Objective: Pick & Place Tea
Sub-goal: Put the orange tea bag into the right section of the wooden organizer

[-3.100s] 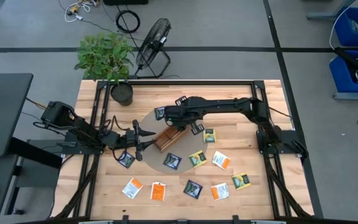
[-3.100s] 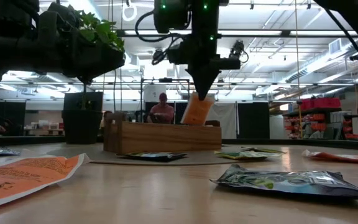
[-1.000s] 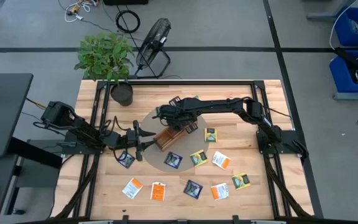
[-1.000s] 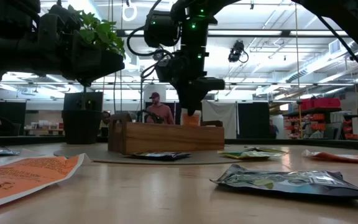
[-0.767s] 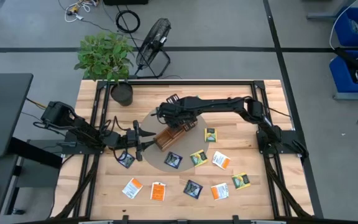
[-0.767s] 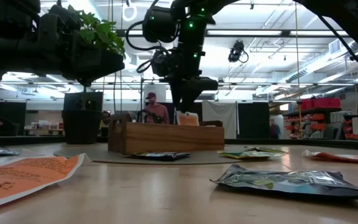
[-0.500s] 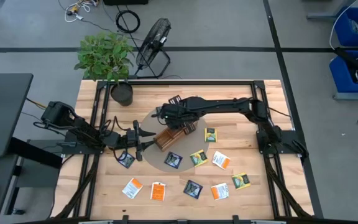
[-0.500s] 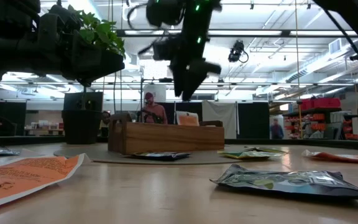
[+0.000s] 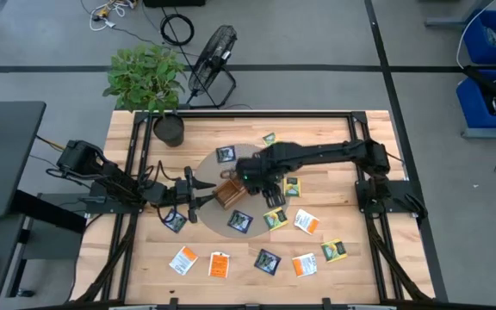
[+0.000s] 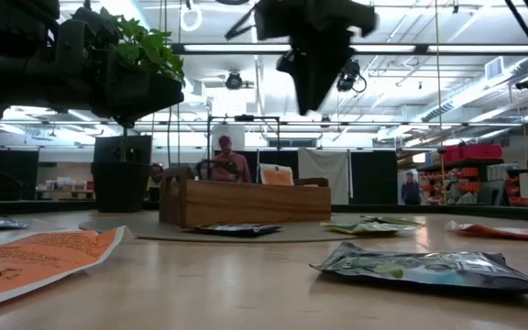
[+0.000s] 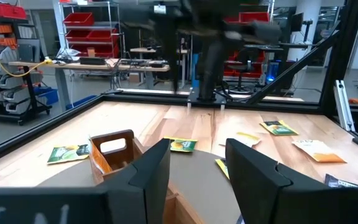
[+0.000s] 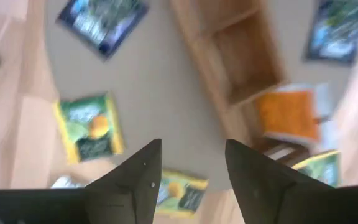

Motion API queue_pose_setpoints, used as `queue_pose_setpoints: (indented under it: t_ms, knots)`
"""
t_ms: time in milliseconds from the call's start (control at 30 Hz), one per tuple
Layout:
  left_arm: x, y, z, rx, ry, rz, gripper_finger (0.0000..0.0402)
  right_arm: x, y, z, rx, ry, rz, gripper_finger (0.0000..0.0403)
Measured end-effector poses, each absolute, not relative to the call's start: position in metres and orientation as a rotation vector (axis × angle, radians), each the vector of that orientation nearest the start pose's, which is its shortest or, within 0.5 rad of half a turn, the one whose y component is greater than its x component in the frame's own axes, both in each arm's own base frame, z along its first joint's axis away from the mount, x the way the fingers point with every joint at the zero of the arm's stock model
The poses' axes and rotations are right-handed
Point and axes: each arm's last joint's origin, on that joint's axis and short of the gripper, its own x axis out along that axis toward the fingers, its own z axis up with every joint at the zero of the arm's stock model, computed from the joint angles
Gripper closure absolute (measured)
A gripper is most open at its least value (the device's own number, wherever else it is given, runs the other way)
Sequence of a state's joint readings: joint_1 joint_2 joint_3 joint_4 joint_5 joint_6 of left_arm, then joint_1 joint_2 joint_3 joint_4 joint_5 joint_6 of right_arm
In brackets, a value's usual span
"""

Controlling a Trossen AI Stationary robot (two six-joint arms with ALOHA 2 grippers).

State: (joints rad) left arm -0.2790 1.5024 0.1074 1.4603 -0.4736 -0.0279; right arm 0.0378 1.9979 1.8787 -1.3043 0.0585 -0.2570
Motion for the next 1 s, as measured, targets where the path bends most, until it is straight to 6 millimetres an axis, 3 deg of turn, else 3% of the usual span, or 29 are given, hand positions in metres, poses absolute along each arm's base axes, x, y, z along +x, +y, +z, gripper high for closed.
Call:
queue_pose_setpoints:
  t_ms: [133, 233, 533, 700, 1000]
  knots:
    - [0.193, -0.042, 0.142, -0.061, -0.065, 0.193, 0.0239, 0.382, 0.029, 0.264, -0.219, 1.386, 0.218, 0.0218]
    - [0.193, -0.042, 0.142, -0.061, -0.066, 0.193, 0.0239, 0.368, 0.041, 0.261, -0.182, 1.239, 0.266, 0.0218]
    - [0.193, -0.041, 0.143, -0.062, -0.07, 0.195, 0.0239, 0.293, 0.05, 0.253, -0.105, 0.895, 0.167, 0.0218]
    - [0.193, -0.041, 0.143, -0.064, -0.071, 0.195, 0.0239, 0.266, 0.056, 0.236, -0.071, 0.871, 0.149, 0.0218]
    - [0.193, -0.041, 0.144, -0.071, -0.078, 0.194, 0.0239, 0.241, 0.063, 0.205, -0.048, 0.931, 0.136, 0.0218]
